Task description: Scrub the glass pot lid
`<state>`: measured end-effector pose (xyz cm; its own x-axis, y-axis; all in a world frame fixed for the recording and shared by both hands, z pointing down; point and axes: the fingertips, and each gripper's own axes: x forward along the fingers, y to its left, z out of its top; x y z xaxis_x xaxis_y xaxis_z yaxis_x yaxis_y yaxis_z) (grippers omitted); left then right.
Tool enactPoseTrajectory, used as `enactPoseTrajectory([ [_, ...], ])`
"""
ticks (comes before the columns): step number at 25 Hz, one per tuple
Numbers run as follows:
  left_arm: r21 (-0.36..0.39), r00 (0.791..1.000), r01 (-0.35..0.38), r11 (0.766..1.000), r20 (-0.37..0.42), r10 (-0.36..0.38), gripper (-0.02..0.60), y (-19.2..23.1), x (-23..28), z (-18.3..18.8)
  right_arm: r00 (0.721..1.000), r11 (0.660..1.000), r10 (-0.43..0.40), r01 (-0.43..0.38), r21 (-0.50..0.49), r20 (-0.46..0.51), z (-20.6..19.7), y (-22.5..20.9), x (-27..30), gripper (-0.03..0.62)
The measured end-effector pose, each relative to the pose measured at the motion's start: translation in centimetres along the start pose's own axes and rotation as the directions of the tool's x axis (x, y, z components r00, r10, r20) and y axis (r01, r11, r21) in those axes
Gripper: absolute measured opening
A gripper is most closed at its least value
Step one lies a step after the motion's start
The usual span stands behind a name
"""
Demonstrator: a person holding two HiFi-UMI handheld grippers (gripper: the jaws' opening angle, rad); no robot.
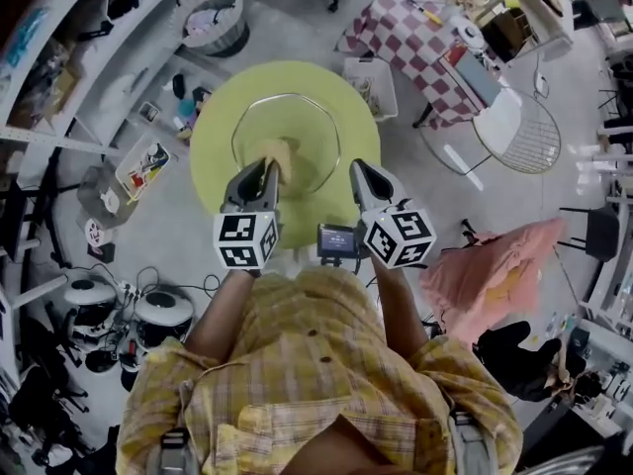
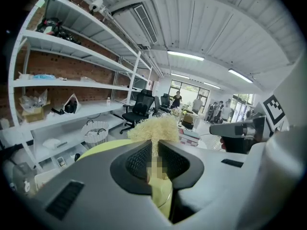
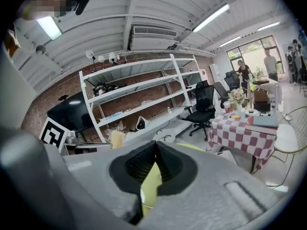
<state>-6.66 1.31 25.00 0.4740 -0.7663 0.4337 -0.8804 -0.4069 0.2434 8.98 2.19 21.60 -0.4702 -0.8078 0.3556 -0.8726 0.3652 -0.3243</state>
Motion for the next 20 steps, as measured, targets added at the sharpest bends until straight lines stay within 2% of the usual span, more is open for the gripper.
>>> enactPoseTrajectory([
  [3,0.012,0.999,0.01,1.0,0.05,-0.011,0.046,-1.0,-1.5,2.5,0.999,1.0,-0.004,0.006,-0.027,0.054,2.5,1.1,-1.2,-0.002],
  [7,0.069,0.99,0.017,0.997,0.141,-0.026,0.046,-2.7,-3.5,6.2,0.99,0.998,0.016,-0.007,-0.066,0.142,6.0,3.2,-2.9,-0.002],
  [13,0.198,0.967,-0.001,0.98,0.249,-0.049,0.046,-5.1,-6.1,9.8,0.97,0.992,0.024,0.007,-0.129,0.24,9.0,6.4,-5.3,-0.002],
  [20,0.218,0.947,0.02,0.976,0.31,-0.088,0.046,-7.2,-8.6,11.8,0.954,0.988,0.024,0.024,-0.155,0.299,10.2,8.3,-7.6,-0.002],
])
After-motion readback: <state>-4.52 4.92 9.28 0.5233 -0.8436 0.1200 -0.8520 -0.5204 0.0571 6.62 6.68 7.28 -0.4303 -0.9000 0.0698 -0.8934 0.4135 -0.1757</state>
